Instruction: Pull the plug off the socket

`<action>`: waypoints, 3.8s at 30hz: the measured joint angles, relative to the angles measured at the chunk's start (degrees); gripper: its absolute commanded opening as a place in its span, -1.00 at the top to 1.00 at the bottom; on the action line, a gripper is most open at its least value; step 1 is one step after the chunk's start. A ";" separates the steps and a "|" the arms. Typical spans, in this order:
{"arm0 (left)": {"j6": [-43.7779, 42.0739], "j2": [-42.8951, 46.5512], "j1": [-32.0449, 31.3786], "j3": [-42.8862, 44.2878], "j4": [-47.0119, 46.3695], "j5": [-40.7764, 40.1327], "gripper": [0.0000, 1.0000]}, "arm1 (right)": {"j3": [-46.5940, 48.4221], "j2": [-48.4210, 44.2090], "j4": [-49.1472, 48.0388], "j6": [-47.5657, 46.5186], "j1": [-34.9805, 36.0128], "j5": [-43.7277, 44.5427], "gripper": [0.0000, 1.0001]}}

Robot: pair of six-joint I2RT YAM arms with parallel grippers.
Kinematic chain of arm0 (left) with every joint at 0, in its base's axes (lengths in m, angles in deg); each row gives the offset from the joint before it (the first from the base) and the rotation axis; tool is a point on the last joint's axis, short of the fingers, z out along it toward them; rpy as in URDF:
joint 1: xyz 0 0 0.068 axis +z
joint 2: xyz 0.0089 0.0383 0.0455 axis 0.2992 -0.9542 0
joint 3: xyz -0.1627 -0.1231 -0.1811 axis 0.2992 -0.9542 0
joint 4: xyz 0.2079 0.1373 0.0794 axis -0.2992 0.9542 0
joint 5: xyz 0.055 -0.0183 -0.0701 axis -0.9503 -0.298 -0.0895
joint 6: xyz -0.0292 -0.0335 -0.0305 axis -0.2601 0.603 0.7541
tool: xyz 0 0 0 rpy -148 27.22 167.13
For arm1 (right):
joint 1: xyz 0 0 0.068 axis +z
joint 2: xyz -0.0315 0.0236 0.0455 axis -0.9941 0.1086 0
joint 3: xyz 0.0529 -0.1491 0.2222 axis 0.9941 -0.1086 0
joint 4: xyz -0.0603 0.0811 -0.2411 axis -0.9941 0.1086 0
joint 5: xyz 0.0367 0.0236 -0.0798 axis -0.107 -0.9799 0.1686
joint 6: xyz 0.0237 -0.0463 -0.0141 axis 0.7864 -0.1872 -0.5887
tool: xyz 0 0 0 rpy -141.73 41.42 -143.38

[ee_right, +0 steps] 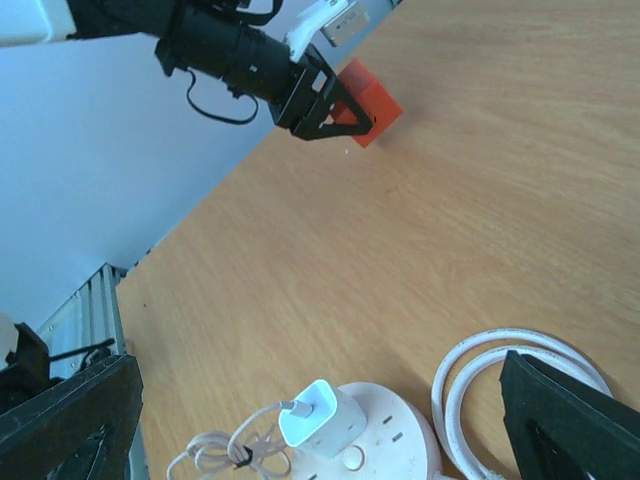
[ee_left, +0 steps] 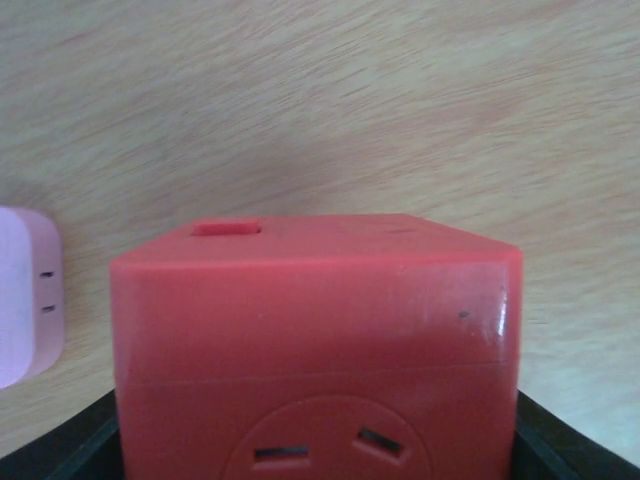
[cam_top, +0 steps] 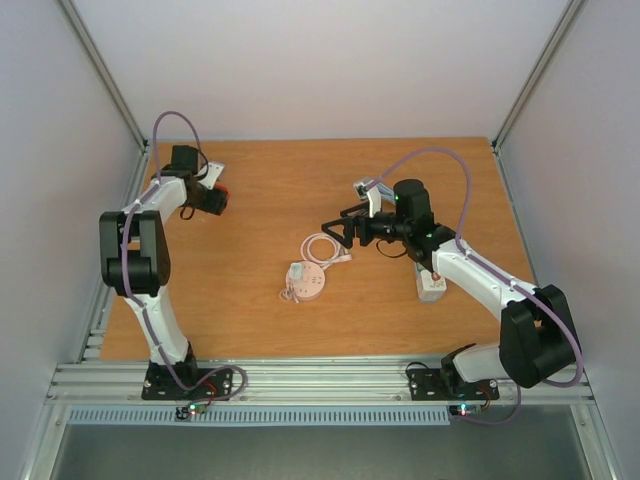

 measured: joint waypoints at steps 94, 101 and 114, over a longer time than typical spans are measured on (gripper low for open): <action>-51.67 16.00 -24.92 -22.01 6.19 29.99 -0.45 | -3.19 9.90 12.11 -28.92 5.35 0.00 0.20; -49.33 14.91 -26.25 -23.67 4.11 30.03 -0.16 | -5.81 9.86 10.40 -30.03 7.06 0.00 0.18; -48.50 16.87 -26.18 -26.77 1.62 30.27 0.36 | -13.88 6.86 -0.37 -34.49 13.64 3.74 0.14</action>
